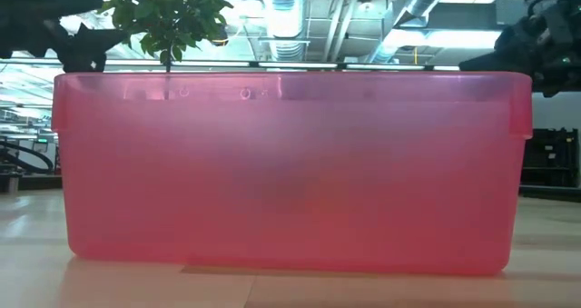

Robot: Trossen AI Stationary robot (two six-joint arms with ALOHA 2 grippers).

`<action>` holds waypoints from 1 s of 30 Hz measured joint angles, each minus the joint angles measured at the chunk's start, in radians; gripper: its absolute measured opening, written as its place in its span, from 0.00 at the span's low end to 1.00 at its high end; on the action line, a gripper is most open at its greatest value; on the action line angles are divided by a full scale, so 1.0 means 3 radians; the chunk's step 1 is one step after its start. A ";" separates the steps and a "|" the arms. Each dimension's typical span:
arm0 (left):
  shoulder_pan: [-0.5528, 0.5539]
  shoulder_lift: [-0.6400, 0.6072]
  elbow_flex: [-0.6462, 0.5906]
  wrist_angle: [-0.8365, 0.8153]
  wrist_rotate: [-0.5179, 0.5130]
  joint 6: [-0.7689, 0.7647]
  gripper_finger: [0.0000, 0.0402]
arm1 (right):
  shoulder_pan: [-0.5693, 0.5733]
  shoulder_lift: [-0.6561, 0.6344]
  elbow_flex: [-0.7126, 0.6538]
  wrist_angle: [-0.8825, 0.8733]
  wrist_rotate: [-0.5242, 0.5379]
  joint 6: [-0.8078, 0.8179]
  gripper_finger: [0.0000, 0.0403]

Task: Pick and place medicine bottles into bin by pill shape (circle, oval)
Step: Return to Home Position

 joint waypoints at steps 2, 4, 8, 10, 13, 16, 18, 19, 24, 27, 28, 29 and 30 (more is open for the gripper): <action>0.0000 0.0000 0.0000 0.0001 -0.0064 0.0108 0.53 | 0.0013 0.0007 0.0000 -0.0003 0.0063 0.0001 0.51; 0.0000 0.0000 0.0000 -0.0001 -0.0093 0.0127 0.53 | 0.0013 0.0006 0.0000 -0.0014 0.0056 0.0004 0.51; 0.0000 0.0000 0.0000 0.0000 -0.0094 0.0021 0.53 | 0.0013 0.0005 0.0000 -0.0017 0.0056 0.0014 0.51; 0.0000 0.0000 0.0000 -0.0001 -0.0096 0.0026 0.53 | 0.0013 0.0005 0.0000 -0.0021 0.0056 0.0015 0.51; 0.0000 0.0000 -0.0001 -0.0001 -0.0096 0.0032 0.53 | 0.0013 0.0005 0.0000 -0.0027 0.0055 0.0015 0.51; 0.0000 0.0000 -0.0001 -0.0001 -0.0096 0.0016 0.53 | 0.0013 0.0005 0.0000 -0.0031 0.0055 0.0015 0.51; 0.0000 0.0000 -0.0003 -0.0001 -0.0096 0.0030 0.53 | 0.0013 0.0005 -0.0001 -0.0037 0.0055 0.0016 0.51; 0.0000 0.0000 -0.0003 -0.0001 -0.0096 0.0036 0.53 | 0.0013 0.0005 -0.0001 -0.0037 0.0055 0.0016 0.51; 0.0000 0.0000 -0.0003 -0.0001 -0.0096 0.0017 0.53 | 0.0013 0.0005 -0.0001 -0.0037 0.0055 0.0016 0.51; 0.0000 0.0000 -0.0004 -0.0001 -0.0096 0.0013 0.53 | 0.0013 0.0005 -0.0001 -0.0037 0.0055 0.0016 0.51; 0.0000 0.0000 -0.0004 -0.0001 -0.0096 0.0013 0.53 | 0.0013 0.0005 -0.0003 -0.0037 0.0055 0.0016 0.51; 0.0000 0.0000 -0.0004 -0.0001 -0.0096 0.0014 0.53 | 0.0013 0.0005 -0.0003 -0.0037 0.0055 0.0016 0.51; 0.0000 0.0000 -0.0005 -0.0001 -0.0096 0.0018 0.53 | 0.0013 0.0005 -0.0003 -0.0037 0.0055 0.0016 0.51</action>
